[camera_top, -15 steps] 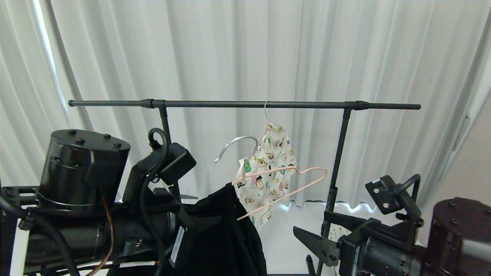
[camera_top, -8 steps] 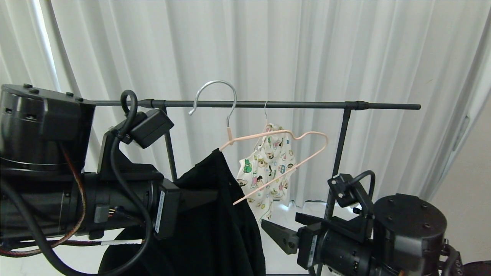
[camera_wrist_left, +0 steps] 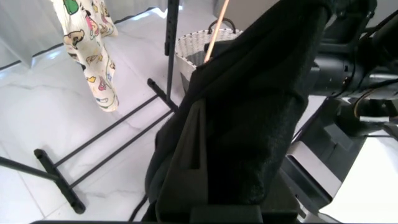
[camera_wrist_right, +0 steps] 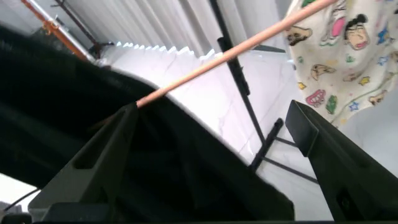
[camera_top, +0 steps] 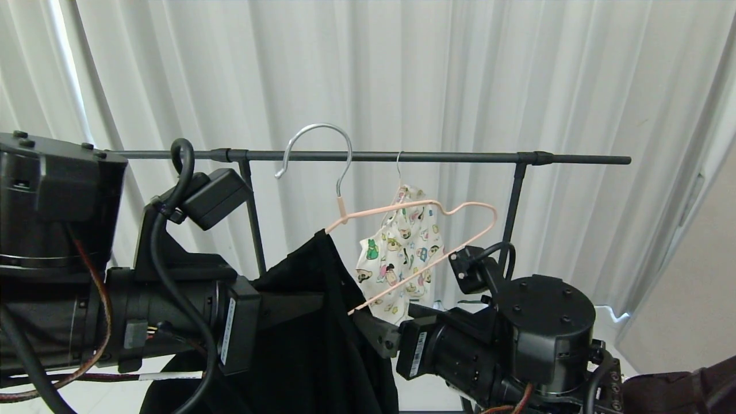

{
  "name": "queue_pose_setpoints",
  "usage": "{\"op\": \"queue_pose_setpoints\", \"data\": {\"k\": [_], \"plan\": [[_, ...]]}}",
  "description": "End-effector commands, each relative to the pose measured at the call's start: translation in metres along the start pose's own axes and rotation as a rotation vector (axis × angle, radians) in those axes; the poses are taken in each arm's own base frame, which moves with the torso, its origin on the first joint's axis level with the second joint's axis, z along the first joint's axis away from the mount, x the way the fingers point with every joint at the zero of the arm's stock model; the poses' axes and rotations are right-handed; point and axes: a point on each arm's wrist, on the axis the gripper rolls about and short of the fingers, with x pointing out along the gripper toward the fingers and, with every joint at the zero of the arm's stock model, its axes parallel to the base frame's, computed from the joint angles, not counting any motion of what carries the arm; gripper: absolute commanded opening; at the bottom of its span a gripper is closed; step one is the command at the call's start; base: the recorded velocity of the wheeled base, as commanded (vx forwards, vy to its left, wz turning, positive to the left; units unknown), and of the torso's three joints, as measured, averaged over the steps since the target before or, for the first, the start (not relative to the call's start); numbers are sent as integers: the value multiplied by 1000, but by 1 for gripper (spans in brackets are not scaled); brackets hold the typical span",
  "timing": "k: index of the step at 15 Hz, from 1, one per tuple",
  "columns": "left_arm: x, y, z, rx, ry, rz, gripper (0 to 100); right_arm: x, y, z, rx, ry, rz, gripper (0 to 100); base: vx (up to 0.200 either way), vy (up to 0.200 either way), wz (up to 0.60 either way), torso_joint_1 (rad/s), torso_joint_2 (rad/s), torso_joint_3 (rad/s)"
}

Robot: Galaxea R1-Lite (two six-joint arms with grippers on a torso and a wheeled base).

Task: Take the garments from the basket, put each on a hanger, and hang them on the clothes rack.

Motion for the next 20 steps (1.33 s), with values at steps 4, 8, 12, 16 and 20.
{"op": "queue_pose_setpoints", "data": {"k": [4,8,12,16,20], "plan": [[-1,-3,0,8,-3,-11,0,-6,26,-26,-33,76,84,100,0,0,0,0,0,0],[-8,-8,-3,19,-15,-23,0,6,6,-52,-133,136,-23,100,0,0,0,0,0,0],[-16,-11,-6,29,-31,-27,0,6,-30,-52,-166,156,-151,100,0,0,0,0,0,0],[-17,-13,-6,34,-35,-33,0,1,-59,-45,-203,164,-247,100,0,0,0,0,0,0],[-15,-11,-11,30,-16,-24,0,-10,-79,-38,-242,161,-332,100,0,0,0,0,0,0]]}}
